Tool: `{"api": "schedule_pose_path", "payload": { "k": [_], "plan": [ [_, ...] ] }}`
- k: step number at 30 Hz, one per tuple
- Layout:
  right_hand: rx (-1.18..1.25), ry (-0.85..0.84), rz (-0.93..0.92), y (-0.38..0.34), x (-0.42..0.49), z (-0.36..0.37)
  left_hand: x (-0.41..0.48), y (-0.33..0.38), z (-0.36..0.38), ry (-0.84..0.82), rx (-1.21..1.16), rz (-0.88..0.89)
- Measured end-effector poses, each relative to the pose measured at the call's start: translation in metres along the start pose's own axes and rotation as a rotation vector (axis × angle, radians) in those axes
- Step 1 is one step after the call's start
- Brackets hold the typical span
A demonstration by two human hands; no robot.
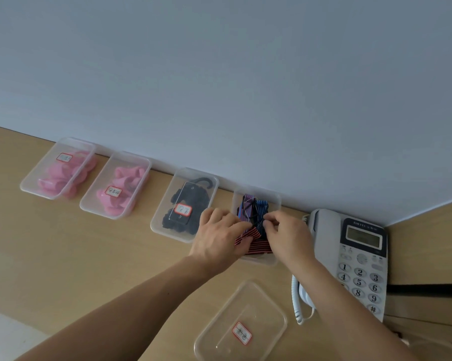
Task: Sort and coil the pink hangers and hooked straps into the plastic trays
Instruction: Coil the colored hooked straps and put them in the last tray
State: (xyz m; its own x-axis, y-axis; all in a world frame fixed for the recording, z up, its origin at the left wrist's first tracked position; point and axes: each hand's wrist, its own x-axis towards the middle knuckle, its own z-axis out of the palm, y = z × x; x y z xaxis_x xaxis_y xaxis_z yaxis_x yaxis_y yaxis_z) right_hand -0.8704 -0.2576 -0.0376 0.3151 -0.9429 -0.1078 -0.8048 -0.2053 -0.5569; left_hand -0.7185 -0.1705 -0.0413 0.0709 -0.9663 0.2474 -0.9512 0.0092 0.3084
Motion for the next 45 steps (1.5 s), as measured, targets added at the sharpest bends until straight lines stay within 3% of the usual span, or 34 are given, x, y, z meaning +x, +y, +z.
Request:
{"api": "schedule_pose_path", "payload": {
  "k": [3, 8, 11, 15, 21, 25, 30, 36, 38, 45],
  "plan": [
    [0.044, -0.026, 0.023, -0.004, -0.003, -0.001, 0.008, 0.002, 0.003, -0.076, 0.050, -0.043],
    [-0.132, -0.077, -0.064, -0.003, -0.010, 0.000, 0.015, 0.004, 0.008, -0.117, 0.036, -0.043],
    [-0.115, -0.004, -0.138, -0.003, -0.015, 0.000, 0.012, 0.001, 0.007, -0.097, 0.017, -0.017],
    [-0.280, 0.107, -0.219, 0.001, -0.025, 0.003, 0.003, -0.004, 0.008, -0.142, 0.072, 0.088],
    [-0.344, -0.209, -0.126, 0.015, -0.032, 0.015, -0.004, -0.008, 0.018, -0.370, 0.092, 0.043],
    [-0.332, -0.294, -0.121, 0.018, -0.035, 0.016, -0.004, -0.011, 0.021, -0.414, 0.121, 0.027],
    [-0.277, -0.215, -0.150, 0.010, -0.049, 0.008, -0.003, -0.008, 0.010, -0.397, 0.127, 0.043],
    [-0.175, -0.006, -0.144, -0.004, -0.099, -0.004, -0.023, -0.001, -0.014, -0.314, 0.024, 0.072],
    [-0.153, 0.044, -0.098, -0.009, -0.120, -0.002, -0.036, 0.000, -0.020, -0.301, -0.005, 0.141],
    [-0.177, -0.015, 0.152, -0.021, -0.177, 0.023, -0.073, -0.006, -0.031, -0.354, -0.077, 0.315]
  ]
}}
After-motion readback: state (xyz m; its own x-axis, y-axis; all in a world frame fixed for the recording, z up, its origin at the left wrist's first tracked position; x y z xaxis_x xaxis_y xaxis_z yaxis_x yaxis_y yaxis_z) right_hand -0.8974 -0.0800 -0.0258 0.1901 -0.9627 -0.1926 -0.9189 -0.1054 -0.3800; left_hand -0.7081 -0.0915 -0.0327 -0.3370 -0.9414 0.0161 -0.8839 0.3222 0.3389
